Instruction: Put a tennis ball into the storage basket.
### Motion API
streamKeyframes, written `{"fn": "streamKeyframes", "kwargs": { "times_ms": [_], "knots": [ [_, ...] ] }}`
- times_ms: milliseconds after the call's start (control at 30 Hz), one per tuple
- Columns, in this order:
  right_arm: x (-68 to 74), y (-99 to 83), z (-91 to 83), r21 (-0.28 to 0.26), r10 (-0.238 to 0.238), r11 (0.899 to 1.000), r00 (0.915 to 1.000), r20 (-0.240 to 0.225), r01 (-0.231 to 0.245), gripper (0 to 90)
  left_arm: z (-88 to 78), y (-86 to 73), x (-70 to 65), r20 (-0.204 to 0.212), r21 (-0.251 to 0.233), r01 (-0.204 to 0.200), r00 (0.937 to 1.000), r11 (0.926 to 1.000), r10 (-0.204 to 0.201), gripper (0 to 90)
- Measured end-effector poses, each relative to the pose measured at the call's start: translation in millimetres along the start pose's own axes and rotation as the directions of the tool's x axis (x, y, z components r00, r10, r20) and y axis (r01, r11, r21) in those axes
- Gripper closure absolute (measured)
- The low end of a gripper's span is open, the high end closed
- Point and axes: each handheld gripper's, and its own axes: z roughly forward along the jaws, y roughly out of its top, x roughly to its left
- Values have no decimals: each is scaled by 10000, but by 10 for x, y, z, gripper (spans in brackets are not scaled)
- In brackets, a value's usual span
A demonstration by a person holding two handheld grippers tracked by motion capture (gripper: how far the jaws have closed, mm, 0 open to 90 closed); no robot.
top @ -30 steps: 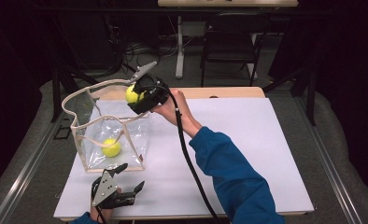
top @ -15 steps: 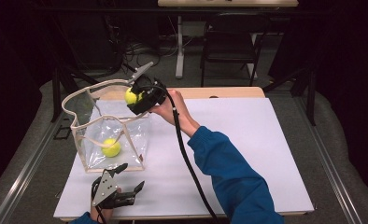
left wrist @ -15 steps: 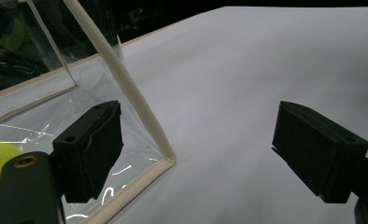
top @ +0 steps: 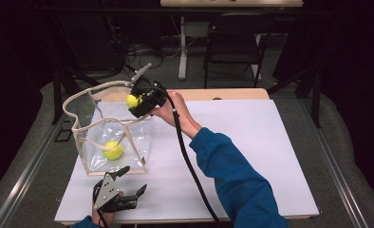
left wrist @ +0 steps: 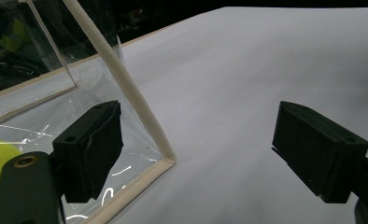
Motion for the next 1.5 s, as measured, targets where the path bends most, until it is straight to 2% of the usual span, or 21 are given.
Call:
{"fn": "streamKeyframes", "kwargs": {
  "times_ms": [500, 933, 1500],
  "knots": [
    [4, -27, 122, 729, 190, 9972, 9995, -241, -172, 261, 1, 1, 1, 18, 6, -21, 10000, 10000, 21, 160],
    [7, -40, 160, 1220, 409, 9918, 9990, -173, -385, 258, 1, 0, 1, -16, -8, 3, 10000, 10000, -3, 159],
    [24, -61, 188, 1443, 608, 9877, 9981, 37, -607, 248, 4, 2, 0, 6, -7, -9, 10000, 10000, 9, 160]
  ]
}}
